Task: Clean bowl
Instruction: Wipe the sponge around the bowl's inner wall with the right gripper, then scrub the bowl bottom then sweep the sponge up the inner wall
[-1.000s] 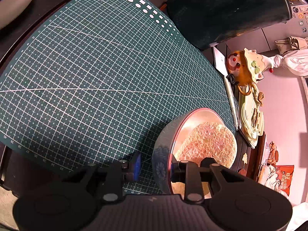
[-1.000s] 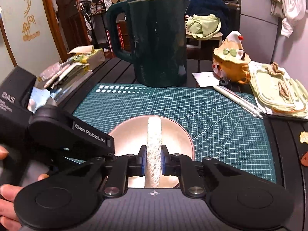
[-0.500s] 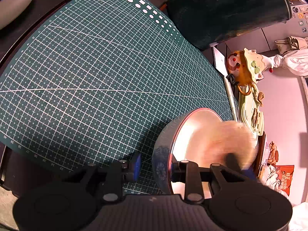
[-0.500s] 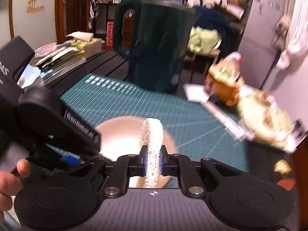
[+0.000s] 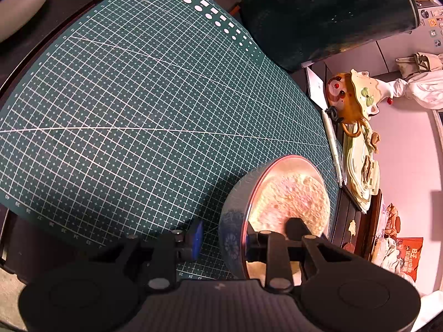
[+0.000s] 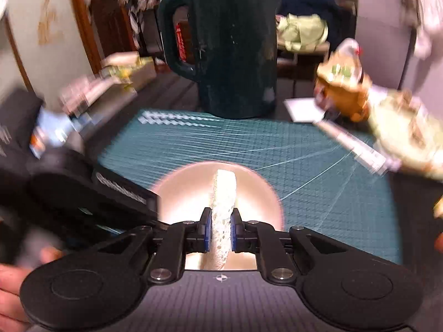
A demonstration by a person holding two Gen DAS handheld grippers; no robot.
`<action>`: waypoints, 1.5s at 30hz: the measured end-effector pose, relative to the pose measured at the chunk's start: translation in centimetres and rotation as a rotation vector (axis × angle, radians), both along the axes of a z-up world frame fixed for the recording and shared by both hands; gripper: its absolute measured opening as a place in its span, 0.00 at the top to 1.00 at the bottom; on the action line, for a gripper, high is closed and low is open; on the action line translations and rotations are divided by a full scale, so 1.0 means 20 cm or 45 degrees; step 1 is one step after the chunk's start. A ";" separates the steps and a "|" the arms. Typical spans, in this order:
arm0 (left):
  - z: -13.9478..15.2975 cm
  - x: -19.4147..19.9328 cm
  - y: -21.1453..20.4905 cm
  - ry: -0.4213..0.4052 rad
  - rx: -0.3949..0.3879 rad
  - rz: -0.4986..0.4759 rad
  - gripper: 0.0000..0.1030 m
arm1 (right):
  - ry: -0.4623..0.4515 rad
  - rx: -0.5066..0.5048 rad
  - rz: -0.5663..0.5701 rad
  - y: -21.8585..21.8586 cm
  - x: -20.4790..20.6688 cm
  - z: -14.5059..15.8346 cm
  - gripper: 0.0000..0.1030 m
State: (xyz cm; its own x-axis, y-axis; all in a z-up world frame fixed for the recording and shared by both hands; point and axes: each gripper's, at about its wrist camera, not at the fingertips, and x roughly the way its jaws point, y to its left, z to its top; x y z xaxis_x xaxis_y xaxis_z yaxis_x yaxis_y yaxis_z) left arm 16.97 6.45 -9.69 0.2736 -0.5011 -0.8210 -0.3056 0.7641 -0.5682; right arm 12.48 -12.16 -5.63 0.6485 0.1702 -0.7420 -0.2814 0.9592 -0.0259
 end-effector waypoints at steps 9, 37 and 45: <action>-0.01 0.01 0.02 -0.001 0.001 0.001 0.73 | -0.105 0.034 -0.061 -0.11 -0.05 0.21 0.88; -0.01 0.00 0.01 0.009 -0.013 0.020 0.75 | 0.035 0.361 0.028 -0.04 -0.06 0.02 0.88; -0.02 0.01 0.01 0.013 -0.022 0.025 0.75 | 0.105 0.414 0.024 -0.06 -0.01 0.01 0.87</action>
State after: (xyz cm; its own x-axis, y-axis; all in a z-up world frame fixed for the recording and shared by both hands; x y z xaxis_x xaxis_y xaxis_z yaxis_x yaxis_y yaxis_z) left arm 17.13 6.65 -10.01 0.2748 -0.5099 -0.8152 -0.3264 0.7480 -0.5779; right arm 12.21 -13.44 -5.33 0.5832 0.4178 -0.6966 -0.2873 0.9082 0.3042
